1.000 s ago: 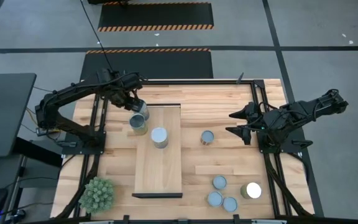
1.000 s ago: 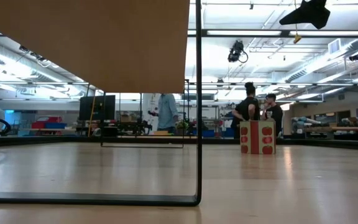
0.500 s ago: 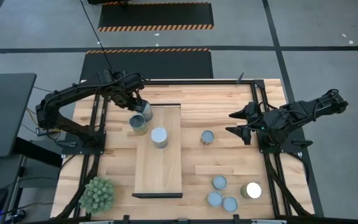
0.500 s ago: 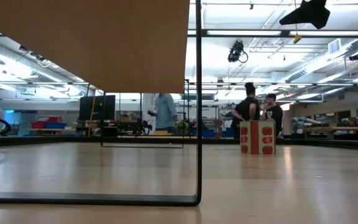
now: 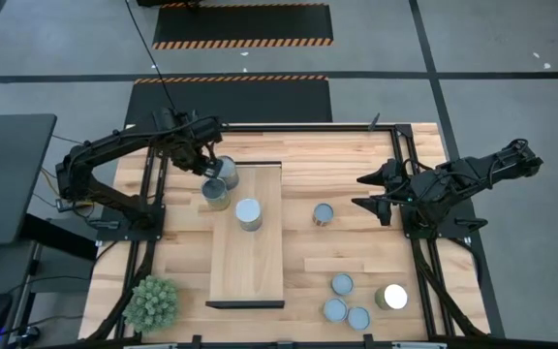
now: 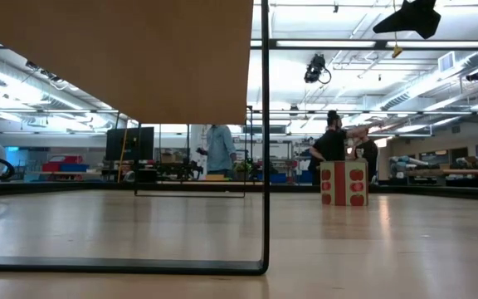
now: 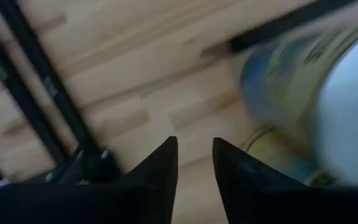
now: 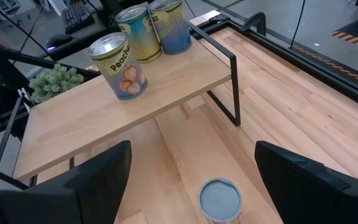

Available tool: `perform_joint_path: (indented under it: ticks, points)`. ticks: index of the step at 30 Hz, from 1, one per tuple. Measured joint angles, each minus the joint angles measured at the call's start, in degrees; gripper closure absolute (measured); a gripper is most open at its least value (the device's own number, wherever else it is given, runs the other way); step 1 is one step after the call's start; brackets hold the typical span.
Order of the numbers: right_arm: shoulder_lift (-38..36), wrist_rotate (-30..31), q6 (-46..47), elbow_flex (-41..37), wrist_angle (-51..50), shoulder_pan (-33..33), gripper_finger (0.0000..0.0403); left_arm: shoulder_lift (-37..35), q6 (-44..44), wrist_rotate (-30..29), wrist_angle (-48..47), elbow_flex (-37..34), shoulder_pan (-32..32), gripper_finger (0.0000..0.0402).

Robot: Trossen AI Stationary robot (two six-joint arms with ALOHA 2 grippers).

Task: Pick and place cans onto a shelf
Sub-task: Adjust the cans on the shelf

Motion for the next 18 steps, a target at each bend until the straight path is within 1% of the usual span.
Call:
perform_joint_path:
  ticks: [2, 5, 9, 13, 18]
  points:
    - [0.0, 0.0, -0.02, 0.0, -0.01, 0.0, 0.0054, 0.0, 0.76, 1.57, -1.51, 0.0, -0.18, 0.0305]
    - [0.0, 0.0, 0.02, 0.0, -0.01, 0.0, 0.0054, -0.18, 1.06, 4.26, -1.27, 0.02, -0.96, 0.0316]
    - [0.0, 0.0, 0.03, 0.0, -0.01, 0.0, 0.0054, -0.64, 0.35, 6.2, -1.24, 0.04, -2.41, 0.0327]
    - [0.0, 0.0, 0.04, 0.0, -0.01, 0.0, 0.0054, -2.02, -2.86, 6.34, -1.34, 0.04, -4.59, 0.0334]
    - [0.0, 0.16, -0.02, 0.0, 0.04, 0.0, 0.0054, -3.12, -9.02, 6.43, -1.27, 0.04, -7.56, 0.0336]
